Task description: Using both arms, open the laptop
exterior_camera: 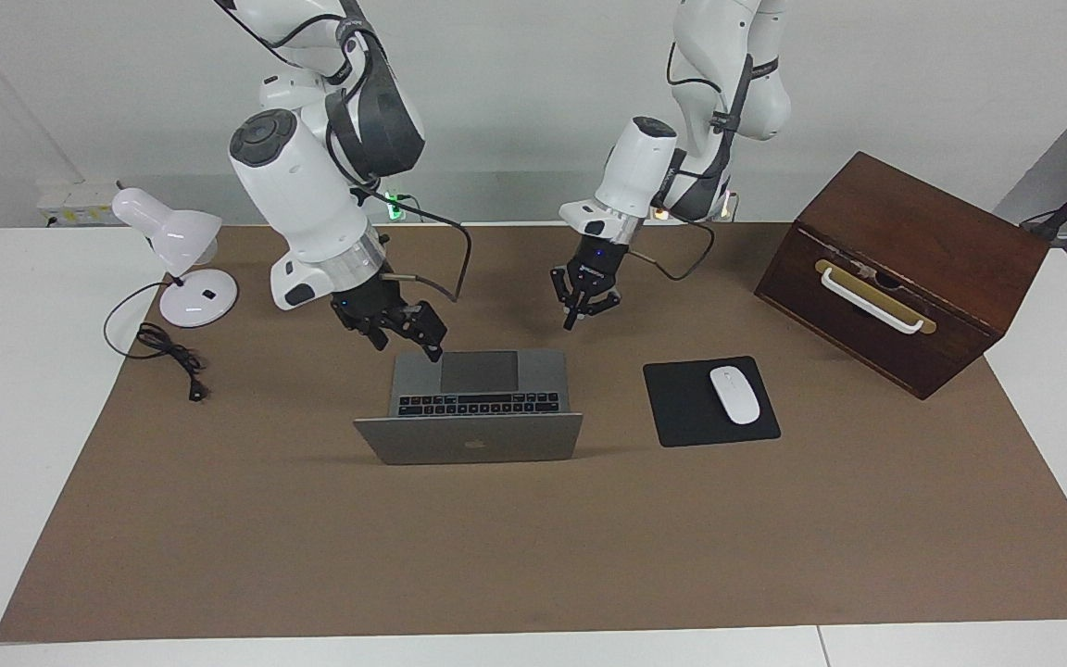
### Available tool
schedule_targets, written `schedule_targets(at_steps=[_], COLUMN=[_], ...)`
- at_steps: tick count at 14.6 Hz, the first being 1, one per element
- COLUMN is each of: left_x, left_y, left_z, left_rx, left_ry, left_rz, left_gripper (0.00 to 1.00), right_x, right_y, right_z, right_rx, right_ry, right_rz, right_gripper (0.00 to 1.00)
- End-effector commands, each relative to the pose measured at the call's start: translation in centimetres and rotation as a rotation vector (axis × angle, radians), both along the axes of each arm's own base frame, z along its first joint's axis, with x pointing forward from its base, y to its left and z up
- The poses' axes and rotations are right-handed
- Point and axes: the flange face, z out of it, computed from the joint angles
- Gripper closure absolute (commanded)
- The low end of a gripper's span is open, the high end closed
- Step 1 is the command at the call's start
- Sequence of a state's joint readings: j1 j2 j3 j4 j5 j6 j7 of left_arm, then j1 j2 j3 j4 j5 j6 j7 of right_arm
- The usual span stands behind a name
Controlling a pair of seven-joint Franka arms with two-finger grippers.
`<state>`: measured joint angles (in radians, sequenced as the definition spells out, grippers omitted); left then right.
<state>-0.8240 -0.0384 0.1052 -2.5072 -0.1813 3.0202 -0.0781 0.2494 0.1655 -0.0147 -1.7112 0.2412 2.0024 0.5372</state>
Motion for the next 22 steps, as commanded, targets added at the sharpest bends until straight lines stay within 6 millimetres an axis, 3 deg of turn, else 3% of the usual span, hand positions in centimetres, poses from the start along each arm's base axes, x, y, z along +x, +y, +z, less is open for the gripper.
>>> schedule_targets(at_steps=[1,4,7,10,13,16,18,20,22], left_x=[1.3,4.2,7.0,8.9,10.0,10.6,10.5,10.6,11.0], left_y=[2.7,6.0,9.1,12.3,15.3,18.4,19.3,19.8,22.5], left_z=[1.7,4.3,8.3,12.4,15.6,18.4,19.5,21.1,21.8], left_rx=[0.011,0.043,0.071,0.093,0.119,0.164,0.195,0.249,0.259], left_ry=[0.054,0.097,0.150,0.185,0.216,0.245,0.252,0.234,0.274], left_rz=[0.048,0.072,0.084,0.073,0.048,0.039,0.036,0.038,0.086], left_gripper=[1.00,1.00,1.00,1.00,1.00,1.00,1.00,1.00,1.00], right_x=[-0.3,-1.0,-1.8,-2.6,-2.2,-1.9,-2.3,-2.4,-2.6], right_y=[-2.0,-2.4,-3.1,-5.3,-7.6,-7.6,-6.6,-7.3,-8.9], right_z=[0.7,1.4,1.9,2.1,2.1,2.2,2.5,3.1,3.7], right_rx=[-0.042,-0.097,-0.166,-0.174,-0.149,-0.149,-0.146,-0.157,-0.164], right_ry=[-0.005,0.038,0.064,0.115,0.119,0.087,0.086,0.084,0.081], right_rz=[0.077,0.138,0.259,0.270,0.224,0.219,0.236,0.236,0.272], right_gripper=[0.00,0.00,0.00,0.00,0.00,0.00,0.00,0.00,0.00])
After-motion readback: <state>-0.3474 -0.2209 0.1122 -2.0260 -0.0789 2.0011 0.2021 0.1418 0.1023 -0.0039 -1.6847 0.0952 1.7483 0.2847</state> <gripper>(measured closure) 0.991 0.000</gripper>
